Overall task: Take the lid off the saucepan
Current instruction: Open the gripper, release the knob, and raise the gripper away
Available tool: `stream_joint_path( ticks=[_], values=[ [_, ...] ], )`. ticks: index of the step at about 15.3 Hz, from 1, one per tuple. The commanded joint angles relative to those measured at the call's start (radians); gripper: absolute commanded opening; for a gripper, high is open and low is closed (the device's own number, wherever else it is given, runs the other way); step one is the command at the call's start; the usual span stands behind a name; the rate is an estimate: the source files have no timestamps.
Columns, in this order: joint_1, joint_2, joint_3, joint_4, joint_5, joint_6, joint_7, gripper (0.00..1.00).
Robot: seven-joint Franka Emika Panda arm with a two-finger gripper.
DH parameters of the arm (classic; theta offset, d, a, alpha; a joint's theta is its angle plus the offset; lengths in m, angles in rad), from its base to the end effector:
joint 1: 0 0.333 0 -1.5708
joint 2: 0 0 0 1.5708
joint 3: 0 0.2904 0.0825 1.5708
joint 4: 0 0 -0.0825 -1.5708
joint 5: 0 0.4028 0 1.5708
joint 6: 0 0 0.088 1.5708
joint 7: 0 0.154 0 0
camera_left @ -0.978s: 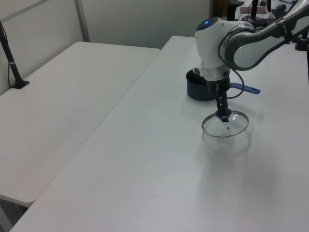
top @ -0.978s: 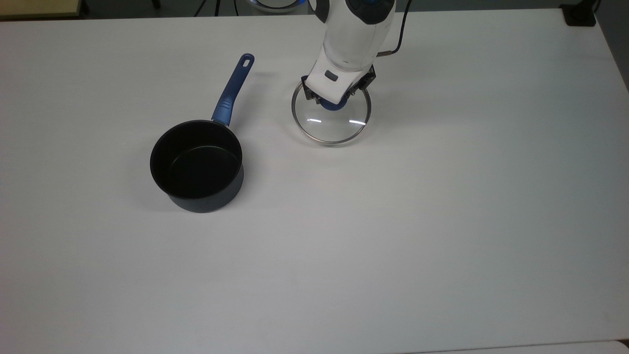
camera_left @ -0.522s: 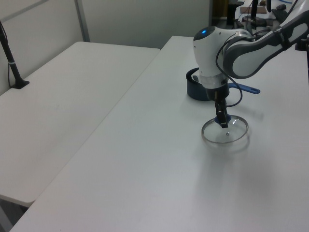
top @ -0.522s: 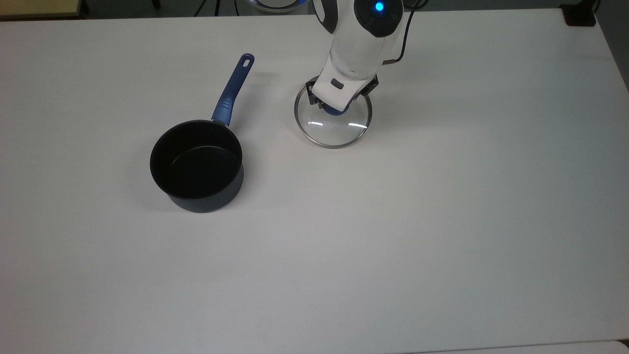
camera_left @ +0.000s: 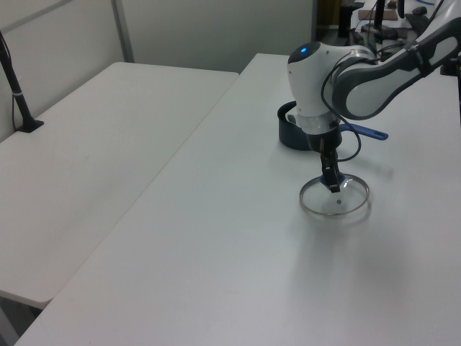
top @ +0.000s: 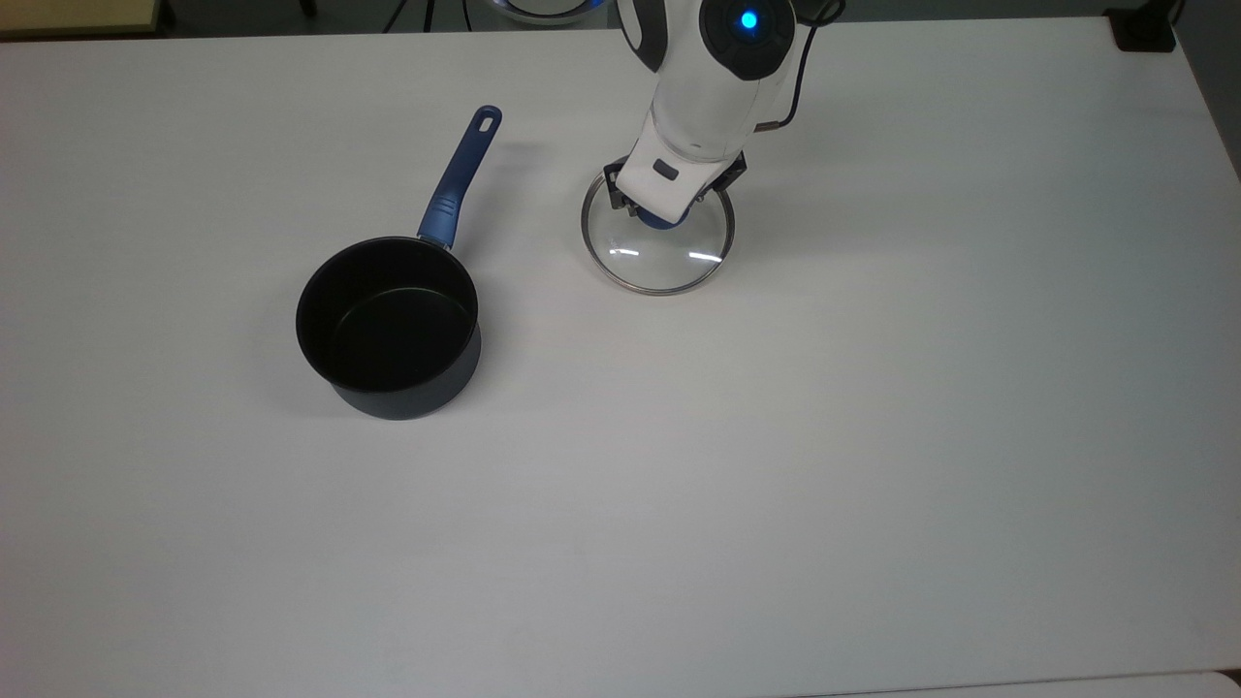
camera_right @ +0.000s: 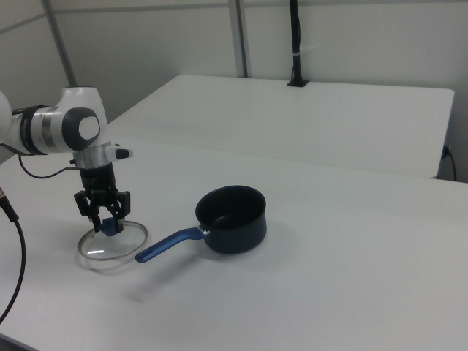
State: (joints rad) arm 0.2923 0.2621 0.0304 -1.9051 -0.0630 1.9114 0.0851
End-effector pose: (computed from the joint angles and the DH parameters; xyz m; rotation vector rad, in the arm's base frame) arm 0.5532 0.1772 0.2631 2.9940 0.4010 -0.3652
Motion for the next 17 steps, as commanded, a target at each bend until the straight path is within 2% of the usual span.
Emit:
stream_joint_path(
  ticks=[1,4,8,12,14,17],
  values=[
    [0.01,0.005,0.006,-0.02,-0.021,0.023,0.022,0.62],
    [0.01,0.005,0.006,-0.019,-0.023,0.023,0.021,0.68],
    [0.008,0.003,0.006,-0.015,-0.021,0.014,0.016,0.69],
    [-0.002,-0.018,0.006,-0.002,-0.015,0.008,0.024,0.84],
    [-0.022,-0.043,0.006,0.021,-0.009,-0.02,0.024,0.97],
    [-0.068,-0.073,0.006,0.081,-0.003,-0.073,0.024,1.0]
  ],
)
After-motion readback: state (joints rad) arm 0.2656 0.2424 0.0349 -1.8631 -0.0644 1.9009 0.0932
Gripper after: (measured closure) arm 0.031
